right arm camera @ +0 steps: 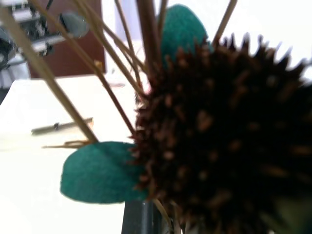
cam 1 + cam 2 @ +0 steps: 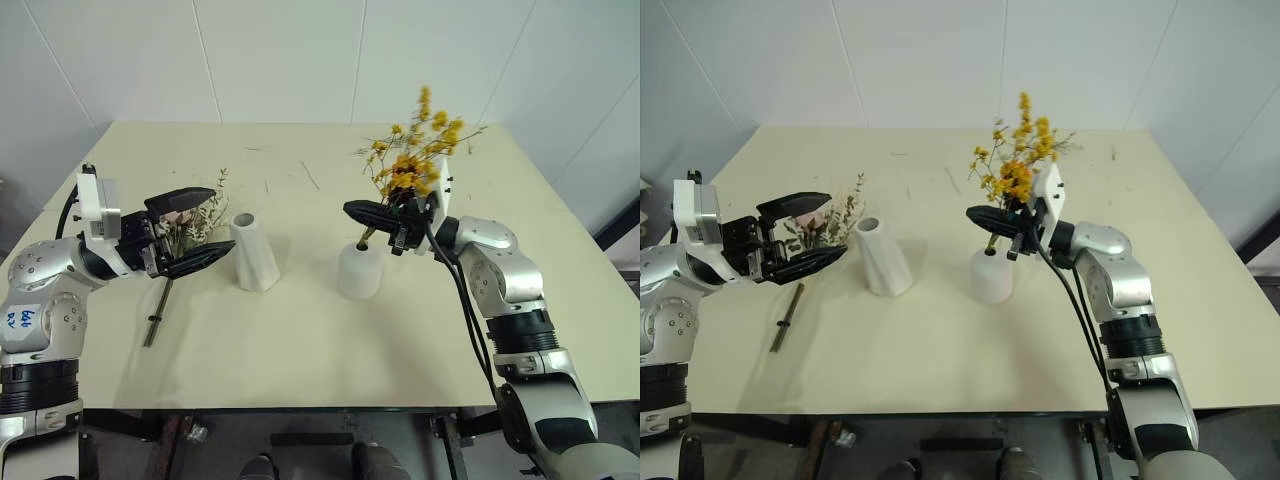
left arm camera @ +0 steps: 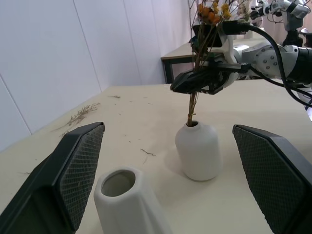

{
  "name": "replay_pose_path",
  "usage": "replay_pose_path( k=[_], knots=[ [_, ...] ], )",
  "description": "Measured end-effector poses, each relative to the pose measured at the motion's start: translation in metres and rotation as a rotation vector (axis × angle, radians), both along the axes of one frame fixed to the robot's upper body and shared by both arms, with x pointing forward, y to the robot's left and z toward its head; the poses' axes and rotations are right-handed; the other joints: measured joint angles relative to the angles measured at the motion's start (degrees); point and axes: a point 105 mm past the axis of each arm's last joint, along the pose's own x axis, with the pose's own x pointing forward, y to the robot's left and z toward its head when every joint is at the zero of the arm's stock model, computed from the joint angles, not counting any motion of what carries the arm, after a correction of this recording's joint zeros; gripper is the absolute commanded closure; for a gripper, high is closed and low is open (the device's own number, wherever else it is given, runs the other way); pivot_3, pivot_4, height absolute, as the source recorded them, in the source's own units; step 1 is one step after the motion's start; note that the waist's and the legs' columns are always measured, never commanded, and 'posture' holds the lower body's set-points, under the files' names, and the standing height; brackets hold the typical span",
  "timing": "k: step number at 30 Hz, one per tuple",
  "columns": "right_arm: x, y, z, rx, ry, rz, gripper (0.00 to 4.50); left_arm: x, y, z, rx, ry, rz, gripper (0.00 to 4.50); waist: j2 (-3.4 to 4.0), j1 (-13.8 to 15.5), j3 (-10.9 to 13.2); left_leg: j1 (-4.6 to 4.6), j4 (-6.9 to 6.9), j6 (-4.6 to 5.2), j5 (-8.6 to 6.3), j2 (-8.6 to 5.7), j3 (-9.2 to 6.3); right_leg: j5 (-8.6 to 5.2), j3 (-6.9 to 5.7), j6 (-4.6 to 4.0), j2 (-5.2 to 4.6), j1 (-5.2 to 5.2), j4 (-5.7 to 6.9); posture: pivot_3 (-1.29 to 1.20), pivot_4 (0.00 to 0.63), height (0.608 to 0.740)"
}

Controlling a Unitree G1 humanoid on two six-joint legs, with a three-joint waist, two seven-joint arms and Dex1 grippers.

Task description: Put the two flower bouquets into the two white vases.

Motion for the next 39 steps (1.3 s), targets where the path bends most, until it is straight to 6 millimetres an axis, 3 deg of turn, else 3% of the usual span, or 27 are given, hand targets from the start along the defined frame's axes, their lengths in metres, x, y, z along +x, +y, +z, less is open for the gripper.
replay_pose_path(
  k=[7, 12, 15, 20, 26, 29, 34, 39],
  knots=[
    [0.005, -0.004, -0.025, -0.121, 0.110, 0.011, 4.48, 0.002, 0.002, -0.001, -0.008, -0.003, 0.016, 0.00, 0.00, 0.0, 0.0, -0.01, -0.07, 0.00, 0.00, 0.00, 0.00, 0.00, 0.00, 0.00, 0.00, -0.02, -0.04, 0.00, 0.150, 0.740],
    [0.007, -0.006, -0.029, -0.154, 0.145, 0.021, 4.48, 0.002, 0.003, -0.005, -0.013, 0.010, 0.027, 0.00, 0.00, -0.1, 0.0, 0.00, -0.07, 0.00, 0.00, 0.00, 0.00, 0.00, 0.00, 0.00, 0.00, -0.02, -0.03, 0.00, 0.150, 0.740],
    [0.008, -0.004, -0.030, -0.188, 0.161, 0.022, 3.91, 0.002, 0.003, -0.005, -0.017, 0.010, 0.032, 0.00, 0.00, 0.0, 0.0, 0.00, -0.05, 0.00, 0.00, 0.00, 0.00, 0.00, 0.00, 0.00, 0.00, -0.01, -0.03, 0.00, 0.150, 0.740],
    [0.013, -0.003, -0.031, -0.180, 0.152, -0.002, 2.21, 0.002, 0.003, -0.005, -0.019, 0.009, 0.032, 0.00, 0.00, -0.1, 0.0, -0.01, -0.08, 0.00, 0.00, 0.00, 0.01, 0.00, 0.00, 0.00, 0.00, -0.03, -0.04, 0.00, 0.150, 0.740],
    [0.010, -0.008, -0.018, -0.124, 0.113, 0.015, 0.14, 0.002, 0.004, -0.006, -0.019, 0.013, 0.034, 0.00, 0.00, 0.0, 0.0, -0.02, -0.11, 0.00, 0.00, 0.00, 0.00, 0.00, 0.00, 0.00, 0.00, -0.03, -0.05, 0.00, 0.150, 0.740],
    [0.007, -0.012, -0.013, -0.115, 0.100, 0.034, 0.04, 0.002, 0.004, -0.006, -0.019, 0.012, 0.034, 0.00, 0.00, 0.0, 0.0, -0.02, -0.10, 0.00, 0.00, 0.00, 0.01, 0.00, 0.00, 0.00, 0.00, -0.03, -0.05, 0.00, 0.150, 0.740],
    [0.003, -0.039, 0.000, -0.096, 0.055, 0.026, 0.04, 0.002, 0.008, -0.006, -0.002, 0.012, 0.038, 0.00, 0.01, 0.0, 0.0, -0.02, -0.11, 0.00, 0.00, 0.00, 0.01, 0.00, -0.01, 0.00, 0.00, -0.02, -0.08, 0.00, 0.150, 0.740],
    [-0.001, -0.064, -0.020, -0.086, 0.107, 0.009, 0.04, 0.000, 0.011, -0.006, 0.021, 0.017, 0.033, 0.00, 0.00, 0.0, 0.0, -0.02, -0.11, 0.00, 0.00, 0.00, 0.01, -0.01, -0.01, 0.00, 0.00, -0.02, -0.08, 0.00, 0.150, 0.740]
  ],
)
